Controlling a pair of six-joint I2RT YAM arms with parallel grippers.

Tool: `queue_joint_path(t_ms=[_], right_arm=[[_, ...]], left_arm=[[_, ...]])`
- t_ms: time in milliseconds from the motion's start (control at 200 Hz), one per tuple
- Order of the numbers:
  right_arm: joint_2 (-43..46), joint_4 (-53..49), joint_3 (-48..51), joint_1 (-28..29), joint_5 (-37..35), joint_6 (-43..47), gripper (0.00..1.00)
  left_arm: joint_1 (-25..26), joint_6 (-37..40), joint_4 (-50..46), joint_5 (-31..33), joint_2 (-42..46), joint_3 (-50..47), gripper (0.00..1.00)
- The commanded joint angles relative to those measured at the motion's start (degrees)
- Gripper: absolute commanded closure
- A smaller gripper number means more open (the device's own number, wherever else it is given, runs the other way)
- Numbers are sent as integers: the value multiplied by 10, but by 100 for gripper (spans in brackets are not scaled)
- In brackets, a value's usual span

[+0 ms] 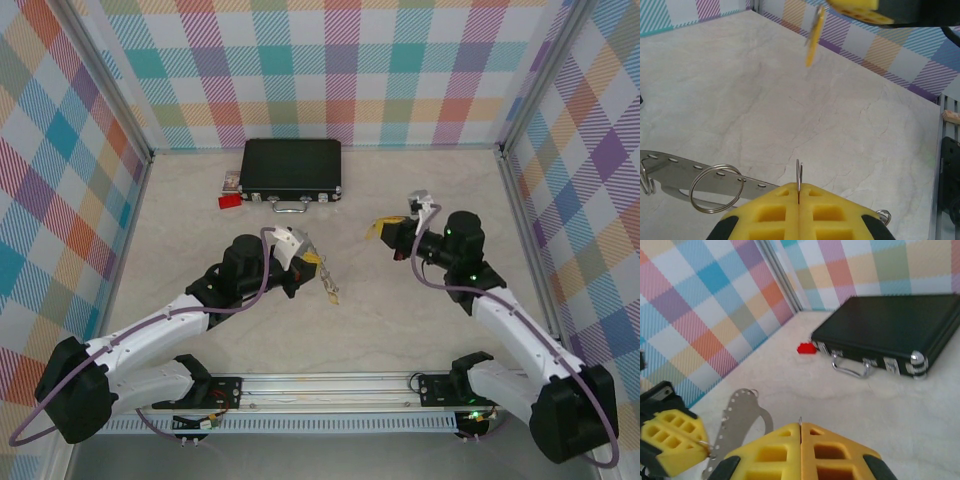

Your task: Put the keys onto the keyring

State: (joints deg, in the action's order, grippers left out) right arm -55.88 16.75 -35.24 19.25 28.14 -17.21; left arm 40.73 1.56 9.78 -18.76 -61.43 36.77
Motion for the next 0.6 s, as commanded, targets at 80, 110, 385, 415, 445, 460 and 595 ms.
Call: queue_joint_path(t_ms=[80,110,385,415,445,460,595], right_arm=[[48,82,29,5,19,-27,100],[54,63,23,5,19,-24,100],[103,90,49,6,17,-22,100],[107,97,54,6,22,-16,100],[109,99,55,6,30,-11,100],[108,98,55,7,32,-8,100],[82,49,26,23,57,22,100]], left_arm=[[1,12,26,-2,-1,31,100],[2,14,25,-1,0,32,100],[4,26,-25,3,14,67,100],[4,35,-38,3,15,73,100],[5,45,-48,2,16,79,100],[5,50,-52,2,16,81,100],[5,110,-97,-2,24,100,100]])
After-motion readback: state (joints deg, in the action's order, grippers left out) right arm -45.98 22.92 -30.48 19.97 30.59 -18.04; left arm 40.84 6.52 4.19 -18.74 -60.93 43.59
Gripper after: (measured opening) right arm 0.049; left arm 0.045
